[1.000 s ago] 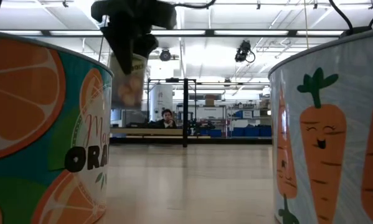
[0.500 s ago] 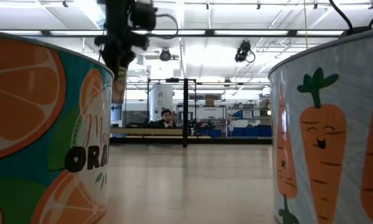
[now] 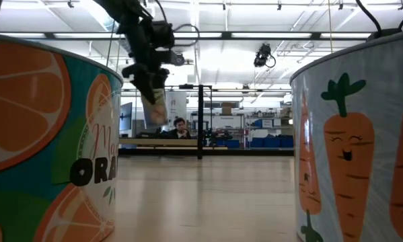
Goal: Pick and place cans onto a shelf
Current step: Put the top can of peaches on the shelf, then put the can of peaches on the shelf
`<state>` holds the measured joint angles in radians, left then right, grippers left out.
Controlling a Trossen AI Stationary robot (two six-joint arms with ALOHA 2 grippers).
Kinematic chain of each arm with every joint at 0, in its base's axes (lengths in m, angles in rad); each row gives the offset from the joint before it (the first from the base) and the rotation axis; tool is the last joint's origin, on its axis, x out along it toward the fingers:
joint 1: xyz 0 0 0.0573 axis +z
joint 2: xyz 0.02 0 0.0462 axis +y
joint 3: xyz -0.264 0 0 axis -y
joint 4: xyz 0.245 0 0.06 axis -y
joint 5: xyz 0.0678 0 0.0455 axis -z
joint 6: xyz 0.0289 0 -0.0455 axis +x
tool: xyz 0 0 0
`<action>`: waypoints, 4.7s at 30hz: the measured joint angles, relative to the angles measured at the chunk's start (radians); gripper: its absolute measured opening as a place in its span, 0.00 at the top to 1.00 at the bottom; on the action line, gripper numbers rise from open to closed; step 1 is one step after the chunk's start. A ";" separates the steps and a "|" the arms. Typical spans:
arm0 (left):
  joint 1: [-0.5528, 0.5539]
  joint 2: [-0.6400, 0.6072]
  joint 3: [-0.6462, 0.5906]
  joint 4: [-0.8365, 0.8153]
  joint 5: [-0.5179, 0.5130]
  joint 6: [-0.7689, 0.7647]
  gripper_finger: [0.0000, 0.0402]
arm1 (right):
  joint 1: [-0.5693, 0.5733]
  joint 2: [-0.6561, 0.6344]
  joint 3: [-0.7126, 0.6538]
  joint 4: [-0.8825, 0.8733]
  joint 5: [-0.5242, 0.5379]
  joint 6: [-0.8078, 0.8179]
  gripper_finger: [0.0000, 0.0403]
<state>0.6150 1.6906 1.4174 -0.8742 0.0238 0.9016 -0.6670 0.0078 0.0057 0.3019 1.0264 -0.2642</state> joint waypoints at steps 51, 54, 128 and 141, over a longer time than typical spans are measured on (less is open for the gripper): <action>-0.572 -0.137 0.204 -0.543 0.146 -1.279 0.32 | 0.000 0.000 0.000 0.025 -0.002 0.000 0.96; -0.716 -0.135 0.186 -0.577 0.185 -1.476 0.32 | 0.000 0.000 0.000 0.025 -0.002 0.000 0.96; -1.619 -0.166 -0.393 -0.024 -0.196 -2.027 0.21 | 0.000 0.000 0.000 0.025 -0.003 0.000 0.96; -1.540 -0.166 -0.391 0.037 -0.203 -1.900 0.21 | 0.000 0.000 0.000 0.025 -0.003 0.000 0.96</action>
<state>-0.9247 1.5249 1.0260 -0.8370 -0.1795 -0.9979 -0.6670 0.0078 0.0059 0.3268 1.0233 -0.2643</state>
